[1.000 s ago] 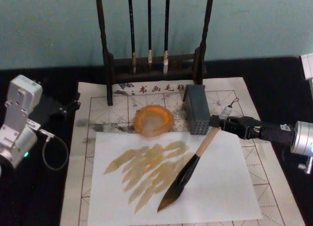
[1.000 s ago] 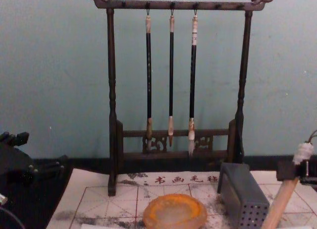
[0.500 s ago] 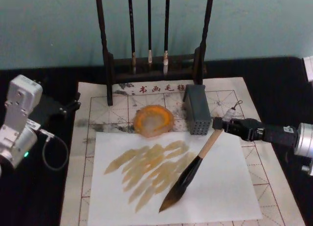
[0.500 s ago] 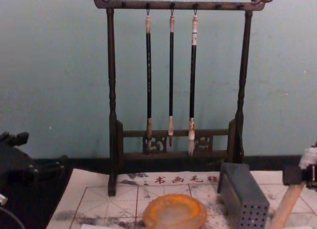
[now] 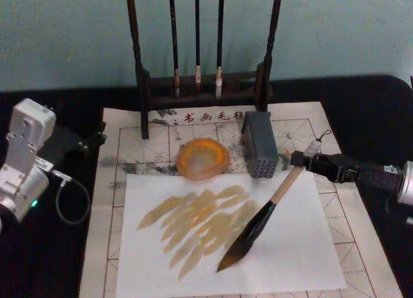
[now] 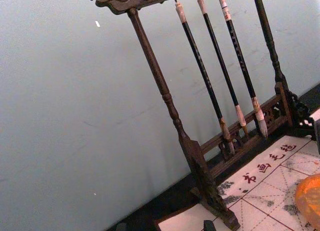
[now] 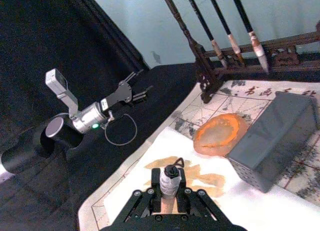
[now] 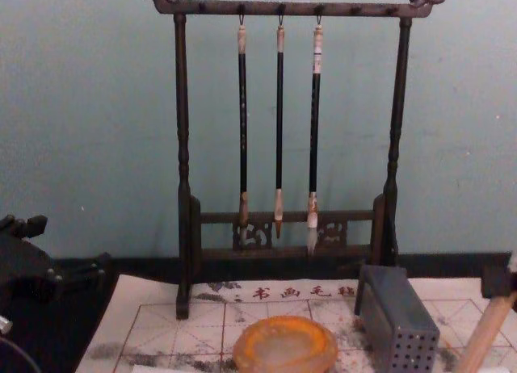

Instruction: Pick up the brush from the inkstone, write on the paper, then place the brush back to its original position.

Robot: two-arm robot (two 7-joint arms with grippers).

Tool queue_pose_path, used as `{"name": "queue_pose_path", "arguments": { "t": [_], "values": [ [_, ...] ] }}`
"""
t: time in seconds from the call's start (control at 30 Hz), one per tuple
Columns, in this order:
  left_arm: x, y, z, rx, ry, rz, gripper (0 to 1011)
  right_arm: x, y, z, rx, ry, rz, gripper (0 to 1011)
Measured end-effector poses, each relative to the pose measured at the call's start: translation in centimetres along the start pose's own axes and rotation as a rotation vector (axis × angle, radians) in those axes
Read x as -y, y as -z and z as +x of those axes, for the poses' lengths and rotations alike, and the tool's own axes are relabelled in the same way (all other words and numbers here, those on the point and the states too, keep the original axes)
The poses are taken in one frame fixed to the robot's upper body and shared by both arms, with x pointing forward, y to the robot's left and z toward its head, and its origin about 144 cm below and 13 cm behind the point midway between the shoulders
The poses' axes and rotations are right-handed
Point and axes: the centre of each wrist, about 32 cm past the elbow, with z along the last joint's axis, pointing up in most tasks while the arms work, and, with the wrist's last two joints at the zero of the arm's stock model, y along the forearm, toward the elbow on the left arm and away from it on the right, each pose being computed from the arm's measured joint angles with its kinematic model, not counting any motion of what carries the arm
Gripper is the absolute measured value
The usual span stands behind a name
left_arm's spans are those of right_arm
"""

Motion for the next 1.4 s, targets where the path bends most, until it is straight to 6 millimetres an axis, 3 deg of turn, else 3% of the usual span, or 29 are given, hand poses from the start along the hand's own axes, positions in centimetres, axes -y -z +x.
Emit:
{"name": "queue_pose_path", "arguments": {
  "t": [0.77,1.4],
  "values": [
    [0.0,0.0,0.0,0.0,0.0,0.0,1001,2.7,-0.2,0.0,0.003,0.098,0.052,181],
    [0.0,0.0,0.0,0.0,0.0,0.0,1001,3.7,-0.3,0.1,0.006,0.144,0.076,182]
  ]
}}
